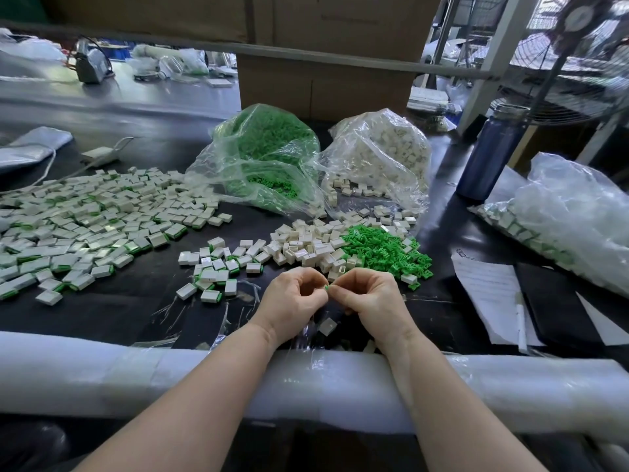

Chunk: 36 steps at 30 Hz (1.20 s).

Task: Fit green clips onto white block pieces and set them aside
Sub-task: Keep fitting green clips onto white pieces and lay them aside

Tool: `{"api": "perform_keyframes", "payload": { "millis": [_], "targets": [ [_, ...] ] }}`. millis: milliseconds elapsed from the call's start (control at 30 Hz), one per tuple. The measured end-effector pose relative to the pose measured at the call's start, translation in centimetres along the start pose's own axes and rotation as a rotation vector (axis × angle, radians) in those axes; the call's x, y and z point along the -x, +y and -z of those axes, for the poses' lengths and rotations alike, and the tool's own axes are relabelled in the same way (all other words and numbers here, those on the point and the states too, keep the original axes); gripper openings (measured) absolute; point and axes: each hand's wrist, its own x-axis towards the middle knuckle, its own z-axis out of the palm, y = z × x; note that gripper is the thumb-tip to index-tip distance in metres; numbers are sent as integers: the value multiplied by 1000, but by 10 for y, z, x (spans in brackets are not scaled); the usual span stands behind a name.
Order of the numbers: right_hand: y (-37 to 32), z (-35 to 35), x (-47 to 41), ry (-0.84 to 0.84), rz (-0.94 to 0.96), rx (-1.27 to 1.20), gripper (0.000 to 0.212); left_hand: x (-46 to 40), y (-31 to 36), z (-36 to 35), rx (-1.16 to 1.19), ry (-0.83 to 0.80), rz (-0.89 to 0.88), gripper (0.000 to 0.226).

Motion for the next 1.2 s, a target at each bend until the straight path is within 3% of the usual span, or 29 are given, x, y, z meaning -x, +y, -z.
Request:
{"api": "perform_keyframes", "payload": {
  "millis": [233, 433, 600, 733, 1200],
  "targets": [
    [1, 0, -3, -2, -17, 40, 10, 0, 3, 2, 103, 11, -32, 11],
    [1, -1, -4, -118, -39, 135, 26, 2, 5, 2, 218, -56, -44, 11],
    [2, 0, -4, -139, -43, 13, 17, 2, 3, 1, 162, -103, -55, 22],
    [4, 0, -4, -121, -29, 56, 19, 1, 2, 0, 105, -116, -79, 30],
    [0, 0, -1, -112, -34, 52, 25, -1, -2, -3, 70, -161, -89, 29]
  ]
}}
